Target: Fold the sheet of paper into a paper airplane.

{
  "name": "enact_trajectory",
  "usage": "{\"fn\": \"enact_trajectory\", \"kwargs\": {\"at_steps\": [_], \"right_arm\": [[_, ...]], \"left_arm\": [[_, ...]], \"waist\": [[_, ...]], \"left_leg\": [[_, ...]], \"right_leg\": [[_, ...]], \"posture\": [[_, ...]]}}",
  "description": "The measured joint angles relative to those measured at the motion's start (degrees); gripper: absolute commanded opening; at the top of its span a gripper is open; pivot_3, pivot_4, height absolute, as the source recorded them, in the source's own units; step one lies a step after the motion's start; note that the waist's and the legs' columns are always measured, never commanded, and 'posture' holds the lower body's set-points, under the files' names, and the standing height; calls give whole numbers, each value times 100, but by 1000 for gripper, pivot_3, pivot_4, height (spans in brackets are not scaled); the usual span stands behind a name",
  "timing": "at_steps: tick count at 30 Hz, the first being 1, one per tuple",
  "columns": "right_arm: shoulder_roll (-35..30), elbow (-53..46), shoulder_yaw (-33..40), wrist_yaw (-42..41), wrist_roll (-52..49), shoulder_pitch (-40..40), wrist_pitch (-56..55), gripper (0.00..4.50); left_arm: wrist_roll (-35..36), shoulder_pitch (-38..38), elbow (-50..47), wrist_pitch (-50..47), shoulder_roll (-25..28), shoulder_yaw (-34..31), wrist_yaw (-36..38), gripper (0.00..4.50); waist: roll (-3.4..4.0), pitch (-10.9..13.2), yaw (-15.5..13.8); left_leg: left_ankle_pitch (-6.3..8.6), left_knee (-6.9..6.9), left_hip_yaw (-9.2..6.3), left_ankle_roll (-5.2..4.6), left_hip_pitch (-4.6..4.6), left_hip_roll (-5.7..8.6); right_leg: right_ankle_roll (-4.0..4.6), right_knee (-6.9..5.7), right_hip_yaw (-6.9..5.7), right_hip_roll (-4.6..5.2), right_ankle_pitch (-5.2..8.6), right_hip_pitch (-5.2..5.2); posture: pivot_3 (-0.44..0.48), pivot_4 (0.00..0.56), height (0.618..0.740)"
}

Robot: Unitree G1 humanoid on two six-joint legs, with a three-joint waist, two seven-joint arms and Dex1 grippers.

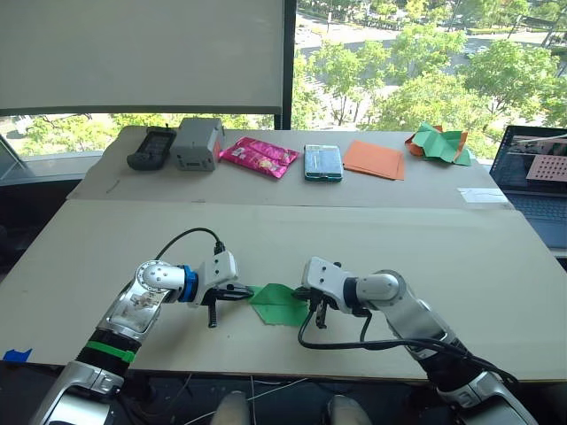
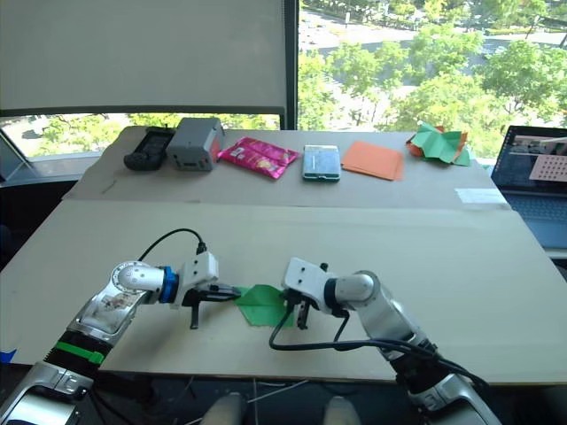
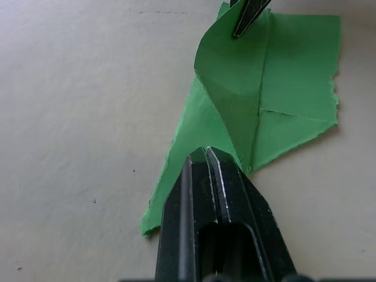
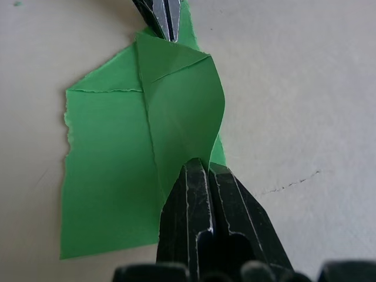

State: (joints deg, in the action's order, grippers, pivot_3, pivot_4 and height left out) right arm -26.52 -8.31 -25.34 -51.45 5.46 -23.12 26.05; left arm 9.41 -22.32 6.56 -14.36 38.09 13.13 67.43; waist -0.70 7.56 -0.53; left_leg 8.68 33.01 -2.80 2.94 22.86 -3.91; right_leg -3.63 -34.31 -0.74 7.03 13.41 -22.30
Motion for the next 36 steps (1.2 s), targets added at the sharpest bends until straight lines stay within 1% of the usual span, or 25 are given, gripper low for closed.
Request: {"fn": "enact_trajectory", "kwargs": {"at_steps": [5, 8, 12, 17, 24, 26, 27, 30, 31, 36], "right_arm": [[3, 2, -19, 22, 9, -3, 0, 0], [31, 24, -50, 54, 15, -18, 6, 0], [59, 37, -69, 77, 13, -41, 61, 0], [72, -37, -97, 98, 14, -59, 215, 0], [72, -122, -128, 138, 53, -69, 332, 0], [76, -123, -133, 147, 54, -71, 333, 633], [94, -123, -126, 154, 45, -71, 336, 856], [207, -138, -54, 196, -21, -97, 460, 1949], [287, -170, 27, 220, -88, -99, 507, 2238], [455, -783, 354, 363, -356, -351, 638, 2238]], "left_arm": [[568, -176, -652, -665, 89, -353, 147, 34], [731, -193, -871, -842, 60, -359, 181, 34], [657, -165, -816, -800, -28, -205, 139, 34], [259, -52, -205, -348, -214, 130, 59, 34], [-35, -52, 314, 139, -361, 184, 32, 34], [-57, -78, 359, 172, -412, 184, 19, 0], [-66, -97, 389, 175, -429, 184, 18, 0], [-112, -149, 456, 215, -459, 187, 12, 0], [-125, -150, 467, 263, -459, 189, 14, 0], [-165, -159, 525, 419, -459, 211, 22, 0]], "waist": [[-1, 0, 4], [-1, 0, 29], [-1, 0, 58], [-2, -1, 68], [-2, -2, 64], [-2, -2, 64], [-2, -2, 64], [-2, -2, 59], [-2, -2, 58], [0, -2, 46]], "left_leg": [[0, 0, -1, 0, -2, 0], [-1, 0, 0, -1, -5, 0], [-1, 0, -4, -2, -5, -1], [-2, 0, -4, -3, -4, -1], [0, 0, -5, -1, -4, -1], [0, 0, -5, 0, -4, -1], [0, 0, -5, 0, -4, -1], [-1, 0, -5, -2, -2, -1], [-1, 0, -5, -2, -2, -1], [-1, -1, -5, -2, -2, -1]], "right_leg": [[0, 0, 0, 0, 0, 2], [0, 0, 0, 0, 0, 4], [0, -1, 0, -4, 0, 4], [0, -1, 1, -4, 0, 3], [0, -1, 1, -5, 0, 2], [0, -1, 0, -5, 0, 2], [0, -1, 0, -5, 0, 2], [0, -2, 1, -5, 0, 2], [0, -2, 1, -4, 0, 1], [0, -4, 0, -5, 0, 1]], "posture": [[0, 150, 706], [0, 150, 706], [0, 150, 706], [0, 150, 706], [0, 150, 706], [0, 150, 706], [0, 150, 706], [0, 150, 706], [0, 150, 706], [0, 150, 706]]}}
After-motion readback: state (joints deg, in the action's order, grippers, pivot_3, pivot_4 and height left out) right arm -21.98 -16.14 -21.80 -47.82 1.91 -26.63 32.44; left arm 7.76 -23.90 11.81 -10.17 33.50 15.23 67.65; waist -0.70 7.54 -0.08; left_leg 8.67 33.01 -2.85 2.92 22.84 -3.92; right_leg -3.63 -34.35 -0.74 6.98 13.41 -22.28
